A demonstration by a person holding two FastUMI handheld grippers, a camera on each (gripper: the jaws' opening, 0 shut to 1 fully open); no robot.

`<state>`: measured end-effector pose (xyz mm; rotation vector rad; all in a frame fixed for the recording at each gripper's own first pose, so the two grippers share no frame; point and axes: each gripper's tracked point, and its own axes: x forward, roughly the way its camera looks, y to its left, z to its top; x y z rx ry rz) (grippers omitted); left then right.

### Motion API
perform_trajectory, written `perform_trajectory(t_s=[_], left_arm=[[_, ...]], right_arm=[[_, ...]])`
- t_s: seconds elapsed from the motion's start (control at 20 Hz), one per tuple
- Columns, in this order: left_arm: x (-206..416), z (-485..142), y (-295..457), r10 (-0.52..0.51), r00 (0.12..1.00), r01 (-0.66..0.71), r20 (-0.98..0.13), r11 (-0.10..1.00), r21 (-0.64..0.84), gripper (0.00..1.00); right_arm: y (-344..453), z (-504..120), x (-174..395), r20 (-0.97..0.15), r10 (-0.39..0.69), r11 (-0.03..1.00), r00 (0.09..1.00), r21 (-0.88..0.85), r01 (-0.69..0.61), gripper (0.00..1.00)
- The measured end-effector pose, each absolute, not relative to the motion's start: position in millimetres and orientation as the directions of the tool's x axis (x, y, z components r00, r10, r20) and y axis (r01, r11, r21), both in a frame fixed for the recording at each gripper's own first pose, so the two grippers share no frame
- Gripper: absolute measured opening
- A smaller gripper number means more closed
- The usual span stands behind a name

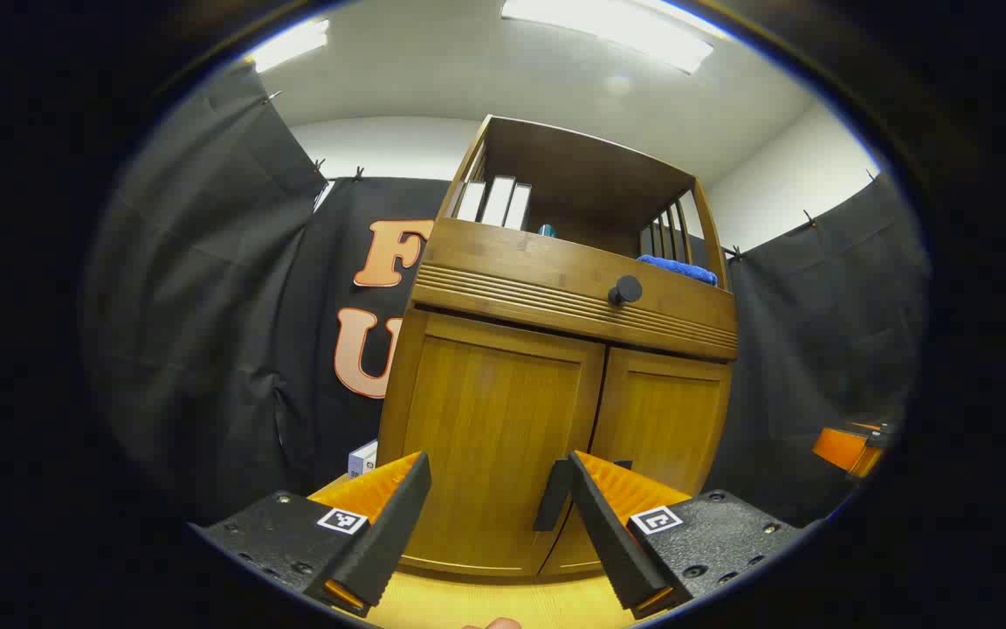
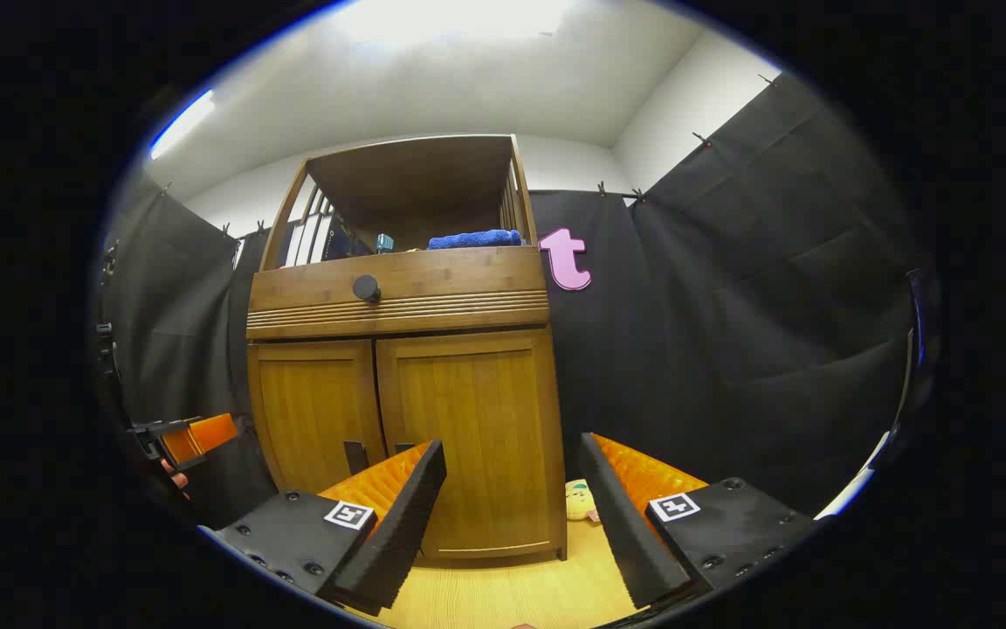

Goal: Open the right door of the double-door shoe cabinet with the right hand, and open the left door with the left hand.

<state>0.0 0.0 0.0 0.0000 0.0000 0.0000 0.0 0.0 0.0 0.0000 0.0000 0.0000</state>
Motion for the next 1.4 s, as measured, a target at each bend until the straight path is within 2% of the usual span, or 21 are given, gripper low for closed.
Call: perform_trajectory(t_s=[0.25,0.4,0.45,0.55,0.75,0.8,0.9,1.05,1.2,1.25,1.3,1.4], left_arm=[[0,1,0,0.002,1.0,-0.002,0.004,1.0,0.003,0.95],[0,1,0,0.001,1.0,-0.001,0.01,1.0,0.0,0.91],[0,1,1,0.002,1.0,-0.002,0.009,1.0,0.001,0.94],[0,1,1,0.004,1.0,-0.004,0.007,1.0,0.005,0.91],[1,0,1,0.006,1.0,-0.006,0.003,1.0,0.009,0.92],[1,0,1,0.006,1.0,-0.006,0.002,1.0,0.009,0.95],[1,0,2,0.008,1.0,-0.008,0.003,1.0,0.01,0.92],[1,-1,2,0.011,1.0,-0.011,0.003,1.0,0.011,0.94],[2,-1,3,0.013,1.0,-0.013,0.003,1.0,0.012,0.92],[1,-1,3,0.013,1.0,-0.013,0.003,1.0,0.013,0.95],[1,-1,3,0.014,1.0,-0.014,0.003,1.0,0.013,0.92],[2,-1,3,0.017,1.0,-0.017,0.002,1.0,0.012,0.95]], right_arm=[[1,0,0,0.001,0.004,1.0,1.0,-0.002,-0.004,0.99],[1,0,0,0.002,0.002,1.0,1.0,-0.003,-0.002,0.99],[0,-1,-1,0.001,0.002,1.0,1.0,-0.002,-0.002,0.99],[0,-1,-1,-0.001,0.001,1.0,1.0,0.001,-0.001,0.99],[-1,-2,-1,-0.002,-0.002,1.0,1.0,0.001,0.002,0.99],[-1,-1,-1,-0.002,-0.002,1.0,1.0,0.0,0.002,0.99],[-1,-2,-1,-0.005,-0.001,1.0,1.0,0.001,0.001,0.99],[0,-2,0,-0.007,-0.001,1.0,1.0,0.0,0.001,0.99],[0,-3,0,-0.005,-0.003,1.0,1.0,-0.006,0.003,0.99],[1,-3,3,-0.007,-0.003,1.0,1.0,-0.009,0.003,0.99],[2,-3,5,-0.006,-0.001,1.0,1.0,-0.01,0.0,0.99],[7,-4,9,-0.006,0.01,1.0,1.0,-0.014,-0.01,0.99]])
